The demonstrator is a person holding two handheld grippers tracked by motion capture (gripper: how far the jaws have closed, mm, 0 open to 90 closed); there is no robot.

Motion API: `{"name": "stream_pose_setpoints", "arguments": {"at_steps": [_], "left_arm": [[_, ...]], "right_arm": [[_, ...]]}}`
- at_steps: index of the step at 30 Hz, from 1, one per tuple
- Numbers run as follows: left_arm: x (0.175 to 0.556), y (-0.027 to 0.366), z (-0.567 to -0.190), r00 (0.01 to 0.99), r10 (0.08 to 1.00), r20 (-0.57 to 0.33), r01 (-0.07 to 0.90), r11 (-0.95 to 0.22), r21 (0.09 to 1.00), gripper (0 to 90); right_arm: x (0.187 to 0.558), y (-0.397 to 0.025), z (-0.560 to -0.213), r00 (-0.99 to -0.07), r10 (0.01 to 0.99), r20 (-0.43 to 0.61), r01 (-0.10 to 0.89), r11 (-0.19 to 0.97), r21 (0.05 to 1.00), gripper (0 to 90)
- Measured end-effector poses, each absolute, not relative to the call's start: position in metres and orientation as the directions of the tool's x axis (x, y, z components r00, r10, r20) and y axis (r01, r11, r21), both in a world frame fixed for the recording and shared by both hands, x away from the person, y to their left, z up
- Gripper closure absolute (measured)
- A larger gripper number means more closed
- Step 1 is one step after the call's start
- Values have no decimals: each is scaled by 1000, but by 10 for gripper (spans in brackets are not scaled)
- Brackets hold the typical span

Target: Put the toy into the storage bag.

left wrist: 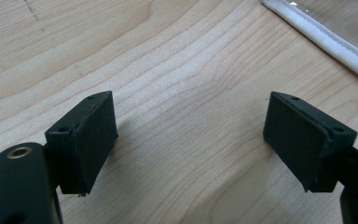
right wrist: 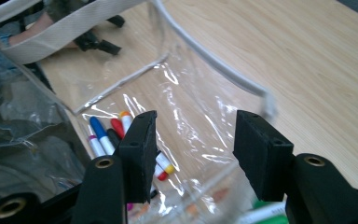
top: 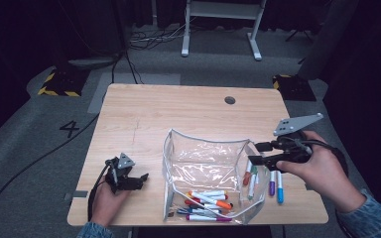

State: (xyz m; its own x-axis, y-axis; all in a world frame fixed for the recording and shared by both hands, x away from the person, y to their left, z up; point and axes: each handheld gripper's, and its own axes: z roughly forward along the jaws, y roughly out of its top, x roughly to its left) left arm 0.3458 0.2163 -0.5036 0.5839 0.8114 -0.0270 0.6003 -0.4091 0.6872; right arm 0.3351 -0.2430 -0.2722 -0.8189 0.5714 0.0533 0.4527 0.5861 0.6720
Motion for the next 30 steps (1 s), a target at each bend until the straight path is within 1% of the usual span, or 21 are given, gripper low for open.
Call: {"name": "stream_pose_setpoints", "arguments": {"at_steps": [5, 10, 16, 20, 25, 30], "left_arm": [[346, 216, -504, 585, 811, -27, 600, -410, 687, 176], [346, 216, -504, 584, 811, -27, 600, -409, 687, 176], [346, 216, -504, 584, 811, -27, 600, -410, 687, 175], [346, 216, -504, 583, 812, -29, 602, -408, 687, 175], [346, 216, -504, 585, 811, -27, 600, -410, 687, 176], [346, 216, -504, 584, 812, -29, 601, -408, 687, 175]], "right_arm": [[337, -275, -273, -767, 639, 58, 495, 532, 687, 498], [340, -302, -281, -717, 693, 73, 542, 489, 684, 498], [348, -330, -302, -653, 750, 104, 607, 436, 664, 498], [353, -348, -315, -609, 787, 101, 636, 409, 655, 496], [357, -361, -332, -566, 817, 105, 669, 382, 638, 492], [361, -369, -361, -536, 836, 117, 705, 367, 607, 491]]}}
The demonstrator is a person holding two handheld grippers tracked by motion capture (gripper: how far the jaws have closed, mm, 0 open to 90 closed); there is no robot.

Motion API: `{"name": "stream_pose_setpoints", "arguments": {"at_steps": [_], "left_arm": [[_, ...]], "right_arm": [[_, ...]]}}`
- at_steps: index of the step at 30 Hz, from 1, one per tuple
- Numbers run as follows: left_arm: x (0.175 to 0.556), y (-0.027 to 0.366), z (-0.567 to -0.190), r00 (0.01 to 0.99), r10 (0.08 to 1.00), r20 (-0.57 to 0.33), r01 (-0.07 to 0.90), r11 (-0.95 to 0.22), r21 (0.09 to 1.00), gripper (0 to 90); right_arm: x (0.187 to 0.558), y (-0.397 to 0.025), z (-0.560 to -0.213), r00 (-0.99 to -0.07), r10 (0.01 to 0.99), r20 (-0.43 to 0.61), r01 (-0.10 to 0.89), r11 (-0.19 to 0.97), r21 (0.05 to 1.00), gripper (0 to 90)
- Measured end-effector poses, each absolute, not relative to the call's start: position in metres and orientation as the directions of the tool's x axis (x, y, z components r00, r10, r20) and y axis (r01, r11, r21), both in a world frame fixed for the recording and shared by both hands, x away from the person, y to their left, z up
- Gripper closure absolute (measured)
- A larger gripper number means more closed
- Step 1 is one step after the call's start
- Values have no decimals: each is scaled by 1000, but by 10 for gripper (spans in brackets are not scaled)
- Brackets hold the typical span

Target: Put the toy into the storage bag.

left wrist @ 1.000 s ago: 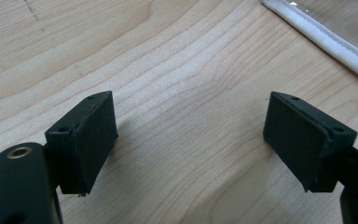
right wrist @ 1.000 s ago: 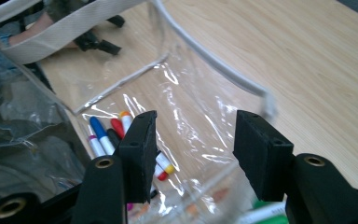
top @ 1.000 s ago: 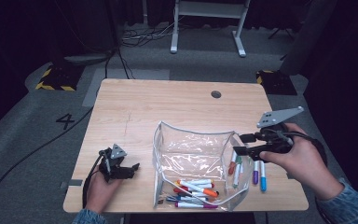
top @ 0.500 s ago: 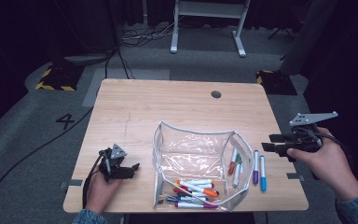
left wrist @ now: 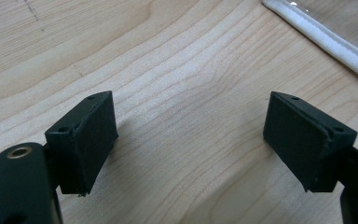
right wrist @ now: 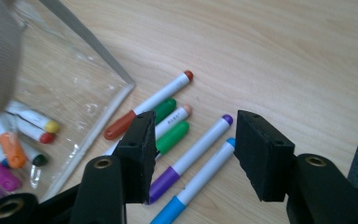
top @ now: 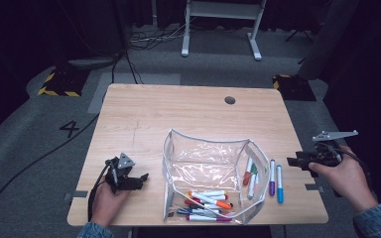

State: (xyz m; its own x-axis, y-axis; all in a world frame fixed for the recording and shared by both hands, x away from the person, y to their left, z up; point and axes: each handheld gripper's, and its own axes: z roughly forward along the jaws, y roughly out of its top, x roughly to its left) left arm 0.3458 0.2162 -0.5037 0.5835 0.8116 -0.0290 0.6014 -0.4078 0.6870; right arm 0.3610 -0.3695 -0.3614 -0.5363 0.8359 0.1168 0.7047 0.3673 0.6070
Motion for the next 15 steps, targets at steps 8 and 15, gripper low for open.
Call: {"name": "stream_pose_setpoints", "arguments": {"at_steps": [8, 15], "left_arm": [[346, 216, -504, 584, 811, -27, 600, -410, 687, 175], [346, 216, -504, 584, 811, -27, 600, -410, 687, 175]], "right_arm": [[364, -370, -417, -504, 852, 142, 770, 368, 521, 488], [368, -371, -454, -479, 867, 137, 805, 371, 463, 501]]}}
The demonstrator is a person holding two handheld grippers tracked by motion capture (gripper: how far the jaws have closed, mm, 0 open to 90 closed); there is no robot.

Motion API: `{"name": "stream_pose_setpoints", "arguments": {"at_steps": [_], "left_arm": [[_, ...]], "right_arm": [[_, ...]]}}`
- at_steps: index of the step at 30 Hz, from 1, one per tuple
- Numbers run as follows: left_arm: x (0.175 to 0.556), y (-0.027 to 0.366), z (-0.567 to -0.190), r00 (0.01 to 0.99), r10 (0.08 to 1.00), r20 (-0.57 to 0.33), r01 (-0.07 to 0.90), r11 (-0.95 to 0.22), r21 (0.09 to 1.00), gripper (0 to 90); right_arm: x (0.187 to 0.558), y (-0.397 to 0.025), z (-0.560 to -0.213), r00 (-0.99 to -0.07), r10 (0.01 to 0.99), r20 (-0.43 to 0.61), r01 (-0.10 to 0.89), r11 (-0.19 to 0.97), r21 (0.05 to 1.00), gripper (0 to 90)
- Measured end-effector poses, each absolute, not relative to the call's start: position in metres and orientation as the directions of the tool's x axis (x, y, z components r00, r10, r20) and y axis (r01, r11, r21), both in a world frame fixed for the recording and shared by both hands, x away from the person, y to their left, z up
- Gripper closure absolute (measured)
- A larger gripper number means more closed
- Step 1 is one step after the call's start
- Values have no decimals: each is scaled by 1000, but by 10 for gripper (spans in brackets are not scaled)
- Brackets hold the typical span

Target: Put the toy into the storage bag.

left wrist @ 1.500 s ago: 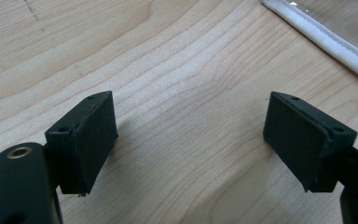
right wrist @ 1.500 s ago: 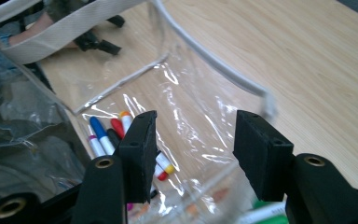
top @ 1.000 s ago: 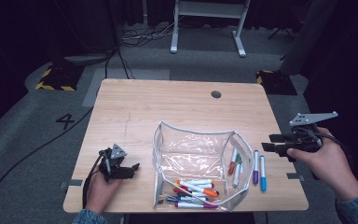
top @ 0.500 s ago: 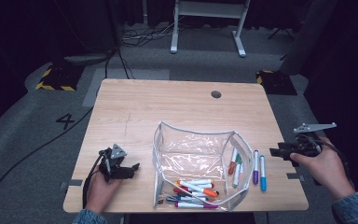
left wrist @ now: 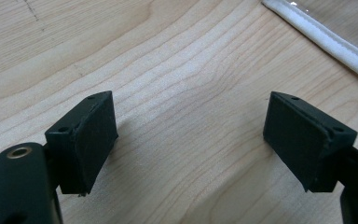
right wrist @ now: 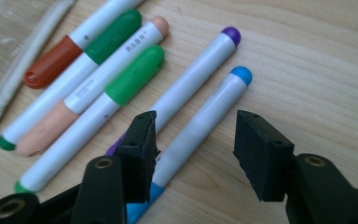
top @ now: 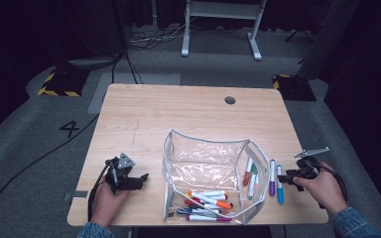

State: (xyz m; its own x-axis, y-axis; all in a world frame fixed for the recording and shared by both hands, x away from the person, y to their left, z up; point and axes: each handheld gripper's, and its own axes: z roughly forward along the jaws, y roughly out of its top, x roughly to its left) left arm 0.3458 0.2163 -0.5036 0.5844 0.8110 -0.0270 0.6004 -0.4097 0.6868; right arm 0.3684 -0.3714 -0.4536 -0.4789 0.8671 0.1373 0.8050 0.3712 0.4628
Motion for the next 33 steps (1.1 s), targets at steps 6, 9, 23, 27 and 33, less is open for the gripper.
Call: {"name": "stream_pose_setpoints", "arguments": {"at_steps": [6, 9, 23, 27, 33], "left_arm": [[346, 216, -504, 584, 811, -27, 600, -409, 687, 175], [346, 216, -504, 584, 811, -27, 601, -409, 686, 175], [346, 216, -504, 584, 811, -27, 600, -409, 687, 175], [346, 216, -504, 583, 812, -29, 601, -408, 687, 175], [346, 216, -504, 585, 811, -27, 600, -410, 687, 175]], "right_arm": [[370, -374, -466, -419, 904, 85, 848, 356, 392, 693], [368, -376, -465, -392, 918, 57, 864, 346, 365, 762], [362, -380, -439, -376, 912, 161, 860, 279, 426, 768], [357, -377, -420, -415, 892, 177, 837, 299, 458, 768], [350, -370, -392, -470, 858, 205, 800, 317, 510, 768]]}}
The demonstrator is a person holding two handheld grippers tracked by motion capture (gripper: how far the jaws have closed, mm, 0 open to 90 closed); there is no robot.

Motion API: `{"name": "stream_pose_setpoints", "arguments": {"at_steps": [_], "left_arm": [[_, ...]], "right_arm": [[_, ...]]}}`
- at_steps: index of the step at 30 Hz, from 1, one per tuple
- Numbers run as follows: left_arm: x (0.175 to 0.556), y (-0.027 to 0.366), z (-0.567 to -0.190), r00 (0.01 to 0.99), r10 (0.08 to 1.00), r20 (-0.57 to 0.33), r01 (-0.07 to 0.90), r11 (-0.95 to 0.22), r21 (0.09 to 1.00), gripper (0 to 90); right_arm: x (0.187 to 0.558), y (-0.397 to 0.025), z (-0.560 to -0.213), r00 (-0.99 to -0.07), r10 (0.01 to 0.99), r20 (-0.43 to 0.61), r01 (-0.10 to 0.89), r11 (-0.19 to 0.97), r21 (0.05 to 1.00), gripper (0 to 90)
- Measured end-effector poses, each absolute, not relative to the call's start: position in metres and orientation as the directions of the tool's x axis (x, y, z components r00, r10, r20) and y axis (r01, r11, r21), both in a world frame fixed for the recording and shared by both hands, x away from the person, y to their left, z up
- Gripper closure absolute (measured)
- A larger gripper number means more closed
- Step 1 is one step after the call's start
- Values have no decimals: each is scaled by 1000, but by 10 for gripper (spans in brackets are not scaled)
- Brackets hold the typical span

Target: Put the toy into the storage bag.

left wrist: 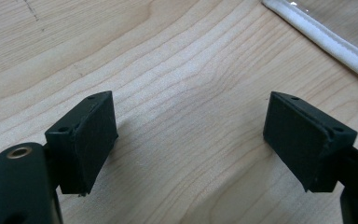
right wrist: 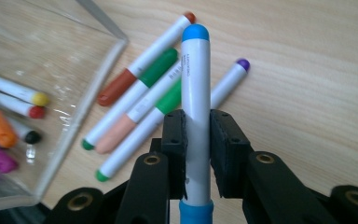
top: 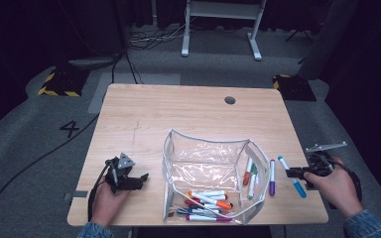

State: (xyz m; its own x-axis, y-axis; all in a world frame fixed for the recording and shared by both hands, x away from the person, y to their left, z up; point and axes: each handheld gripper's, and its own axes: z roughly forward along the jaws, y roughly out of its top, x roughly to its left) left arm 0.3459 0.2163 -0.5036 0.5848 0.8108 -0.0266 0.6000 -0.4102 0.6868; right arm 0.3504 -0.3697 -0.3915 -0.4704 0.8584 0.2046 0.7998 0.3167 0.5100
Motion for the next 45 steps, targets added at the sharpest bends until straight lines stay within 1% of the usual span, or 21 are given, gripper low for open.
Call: {"name": "stream_pose_setpoints", "arguments": {"at_steps": [4, 10, 18, 24, 30, 41, 45], "left_arm": [[346, 216, -504, 584, 811, -27, 600, -410, 687, 175], [346, 216, -504, 584, 811, -27, 600, -410, 687, 175], [346, 216, -504, 583, 812, -29, 602, -407, 687, 175], [346, 216, -504, 584, 811, -27, 601, -409, 687, 175], [346, 216, -504, 583, 812, -29, 602, -408, 687, 175], [346, 216, -504, 584, 812, -27, 601, -409, 687, 175], [346, 216, -503, 584, 811, -27, 602, -410, 685, 175]], "right_arm": [[345, -363, -368, -521, 829, 203, 761, 343, 551, 768], [337, -354, -336, -568, 800, 195, 715, 361, 599, 768], [325, -338, -304, -636, 750, 180, 657, 404, 636, 768], [316, -318, -275, -697, 703, 144, 595, 454, 663, 768], [310, -297, -255, -748, 651, 129, 547, 496, 674, 768], [305, -254, -231, -826, 553, 108, 470, 571, 673, 768], [304, -236, -229, -853, 513, 100, 440, 603, 665, 768]]}}
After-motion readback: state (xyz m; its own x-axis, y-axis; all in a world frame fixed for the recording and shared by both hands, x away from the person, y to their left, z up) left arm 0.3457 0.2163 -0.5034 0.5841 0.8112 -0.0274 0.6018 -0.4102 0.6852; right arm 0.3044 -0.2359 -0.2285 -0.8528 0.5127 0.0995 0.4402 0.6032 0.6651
